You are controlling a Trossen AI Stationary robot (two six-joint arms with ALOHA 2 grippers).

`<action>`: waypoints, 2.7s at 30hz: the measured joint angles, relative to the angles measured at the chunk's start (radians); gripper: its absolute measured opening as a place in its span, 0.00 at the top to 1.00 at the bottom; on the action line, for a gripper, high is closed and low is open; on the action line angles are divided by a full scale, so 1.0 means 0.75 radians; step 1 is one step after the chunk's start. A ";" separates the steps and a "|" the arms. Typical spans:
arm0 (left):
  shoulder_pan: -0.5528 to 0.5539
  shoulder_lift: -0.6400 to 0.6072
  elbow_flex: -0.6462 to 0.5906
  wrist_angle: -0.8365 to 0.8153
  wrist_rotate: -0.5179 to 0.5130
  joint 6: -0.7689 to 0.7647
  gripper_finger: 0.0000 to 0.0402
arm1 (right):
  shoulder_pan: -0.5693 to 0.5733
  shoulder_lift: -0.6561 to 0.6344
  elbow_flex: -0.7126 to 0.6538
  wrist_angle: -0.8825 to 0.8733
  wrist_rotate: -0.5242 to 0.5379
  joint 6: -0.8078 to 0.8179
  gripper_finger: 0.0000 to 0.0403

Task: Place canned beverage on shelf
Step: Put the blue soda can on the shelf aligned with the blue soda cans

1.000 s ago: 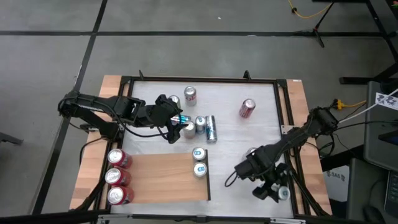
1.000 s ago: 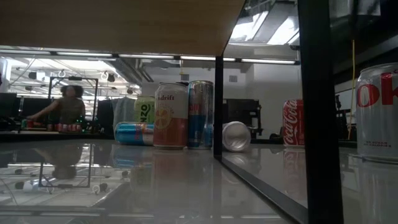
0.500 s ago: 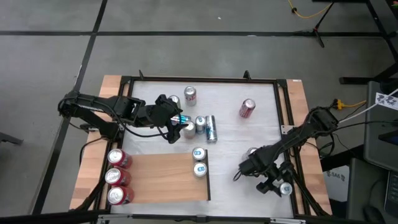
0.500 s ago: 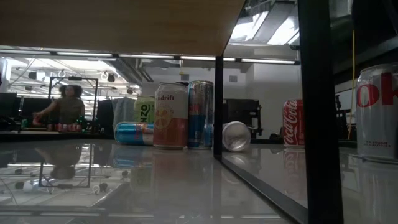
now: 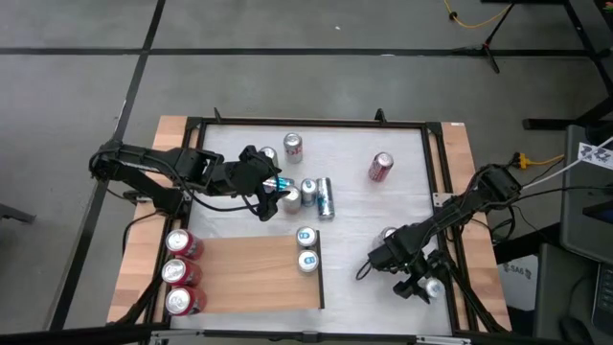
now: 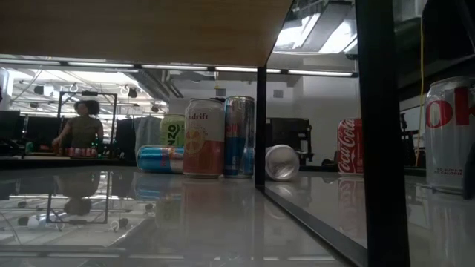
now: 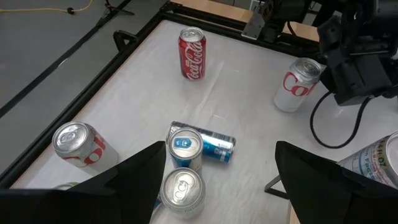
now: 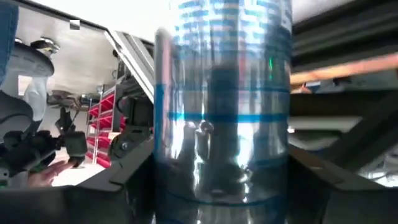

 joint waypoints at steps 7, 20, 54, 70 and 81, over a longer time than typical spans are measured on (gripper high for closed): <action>0.000 0.000 0.000 0.000 0.000 0.000 0.27 | 0.000 0.000 -0.001 -0.007 0.012 0.000 0.34; 0.000 0.000 0.000 0.000 0.000 0.000 0.27 | 0.000 0.000 0.103 -0.033 0.108 -0.001 0.33; 0.000 0.000 0.000 0.001 0.000 -0.001 0.27 | 0.000 -0.002 0.501 -0.530 0.635 -0.072 0.33; 0.000 0.000 0.000 0.001 0.000 -0.002 0.27 | 0.000 -0.002 0.804 -0.598 0.968 -0.106 0.33; 0.000 0.001 0.000 0.001 0.000 -0.014 0.27 | 0.019 -0.003 0.992 -0.837 1.341 -0.332 0.33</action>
